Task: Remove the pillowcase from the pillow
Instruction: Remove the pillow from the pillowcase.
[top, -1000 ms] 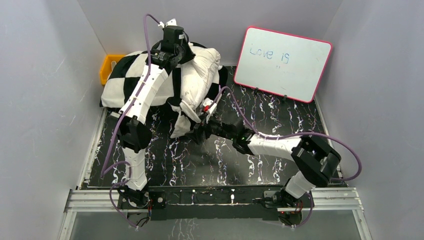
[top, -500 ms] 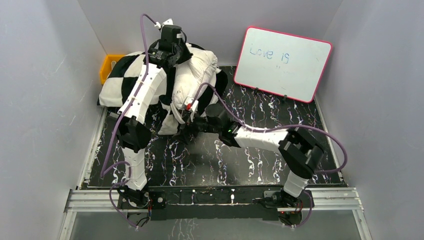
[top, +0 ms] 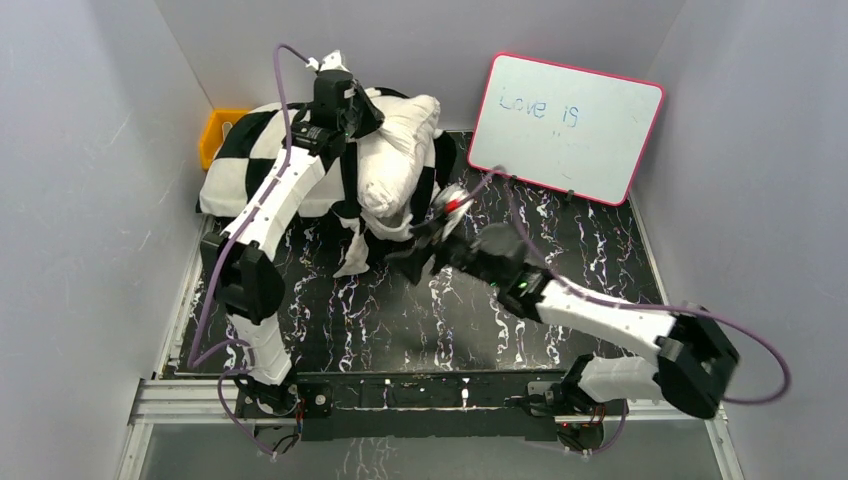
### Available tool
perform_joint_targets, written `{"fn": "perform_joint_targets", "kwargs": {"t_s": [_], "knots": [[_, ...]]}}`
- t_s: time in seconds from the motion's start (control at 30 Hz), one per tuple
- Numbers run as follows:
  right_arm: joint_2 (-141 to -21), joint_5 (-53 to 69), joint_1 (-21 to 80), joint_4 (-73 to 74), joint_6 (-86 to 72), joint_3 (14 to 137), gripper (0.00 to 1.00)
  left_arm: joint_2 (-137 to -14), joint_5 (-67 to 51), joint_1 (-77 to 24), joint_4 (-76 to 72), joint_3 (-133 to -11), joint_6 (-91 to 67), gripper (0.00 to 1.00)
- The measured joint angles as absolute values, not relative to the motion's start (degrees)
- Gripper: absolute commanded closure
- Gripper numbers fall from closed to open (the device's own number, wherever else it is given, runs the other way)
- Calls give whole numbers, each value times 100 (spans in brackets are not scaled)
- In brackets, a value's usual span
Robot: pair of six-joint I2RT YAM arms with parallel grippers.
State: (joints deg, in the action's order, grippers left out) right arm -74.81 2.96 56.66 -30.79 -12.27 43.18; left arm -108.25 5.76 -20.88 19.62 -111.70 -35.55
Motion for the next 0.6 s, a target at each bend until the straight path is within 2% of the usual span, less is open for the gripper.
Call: {"fn": "perform_joint_targets", "kwargs": {"t_s": [0.1,0.13,0.3,0.6], "knots": [[-6735,814,4759,-3197,-2202,4285,1,-10315,499,-1992,1179,-10429,-3500,100],[-6663,982,4156,-3238,-2685,4307,1,-10169,480,-1949,976,-10252,-3489,100],[-7614,1599,2462,-3391,-4429,4659,1,-9553,443,-1817,239,-9568,-3489,100],[-9292,2526,2209,-4617,-6217,5284,1,-9445,314,-1822,-47,-9260,-3559,100]]}}
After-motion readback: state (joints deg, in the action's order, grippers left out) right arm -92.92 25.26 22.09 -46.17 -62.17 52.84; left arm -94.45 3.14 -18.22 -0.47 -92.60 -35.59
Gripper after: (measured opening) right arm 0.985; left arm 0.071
